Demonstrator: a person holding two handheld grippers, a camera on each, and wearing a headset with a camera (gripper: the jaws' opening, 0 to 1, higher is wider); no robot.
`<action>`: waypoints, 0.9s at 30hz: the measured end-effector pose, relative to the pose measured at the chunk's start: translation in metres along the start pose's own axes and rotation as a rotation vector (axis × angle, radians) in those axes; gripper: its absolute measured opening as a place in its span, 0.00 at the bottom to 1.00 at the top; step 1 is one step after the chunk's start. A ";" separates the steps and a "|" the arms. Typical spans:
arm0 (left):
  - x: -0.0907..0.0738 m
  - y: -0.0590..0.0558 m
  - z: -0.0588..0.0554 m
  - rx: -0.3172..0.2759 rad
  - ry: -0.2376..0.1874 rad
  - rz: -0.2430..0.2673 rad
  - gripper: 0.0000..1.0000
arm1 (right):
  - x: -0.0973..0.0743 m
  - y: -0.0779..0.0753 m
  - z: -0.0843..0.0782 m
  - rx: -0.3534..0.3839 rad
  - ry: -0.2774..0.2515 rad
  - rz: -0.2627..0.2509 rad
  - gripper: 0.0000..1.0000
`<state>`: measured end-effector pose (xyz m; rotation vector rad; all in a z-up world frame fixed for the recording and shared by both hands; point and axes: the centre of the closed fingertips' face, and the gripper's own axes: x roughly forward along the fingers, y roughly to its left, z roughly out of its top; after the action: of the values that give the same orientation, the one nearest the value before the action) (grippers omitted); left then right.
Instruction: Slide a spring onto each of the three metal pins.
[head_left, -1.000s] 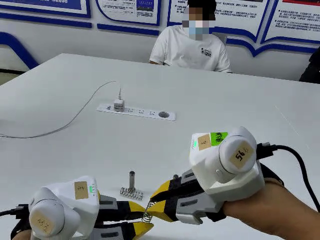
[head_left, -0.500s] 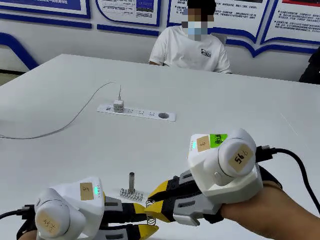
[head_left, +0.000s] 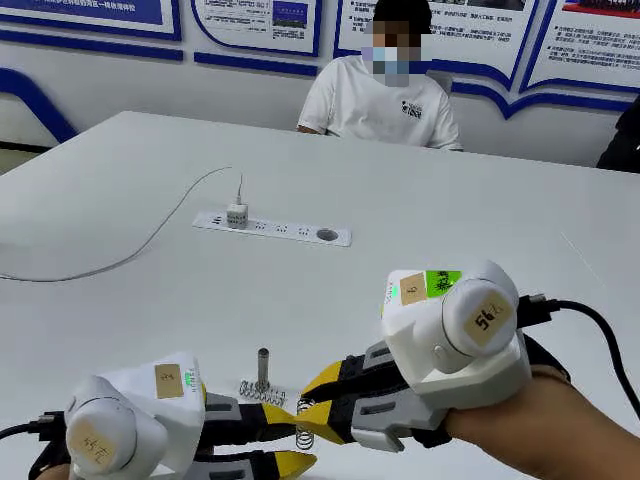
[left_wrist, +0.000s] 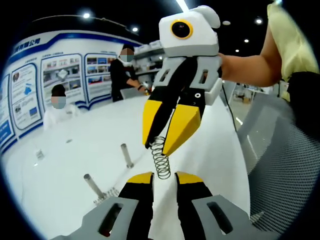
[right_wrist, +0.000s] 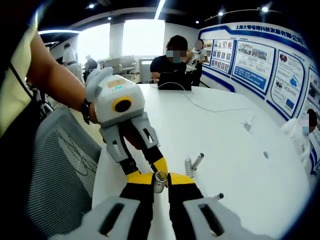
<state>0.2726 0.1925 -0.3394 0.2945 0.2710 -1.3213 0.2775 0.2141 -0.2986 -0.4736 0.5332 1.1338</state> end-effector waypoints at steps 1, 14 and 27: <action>-0.001 0.001 0.000 -0.004 -0.001 0.004 0.19 | 0.000 -0.001 0.000 0.001 -0.001 -0.003 0.11; -0.013 0.018 -0.006 -0.049 -0.009 0.072 0.29 | -0.013 -0.018 0.001 0.022 -0.016 -0.052 0.11; -0.029 0.036 -0.014 -0.077 -0.006 0.138 0.35 | -0.023 -0.034 0.001 0.036 -0.034 -0.102 0.11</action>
<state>0.3005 0.2319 -0.3402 0.2396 0.2911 -1.1730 0.3023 0.1861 -0.2805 -0.4445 0.4937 1.0312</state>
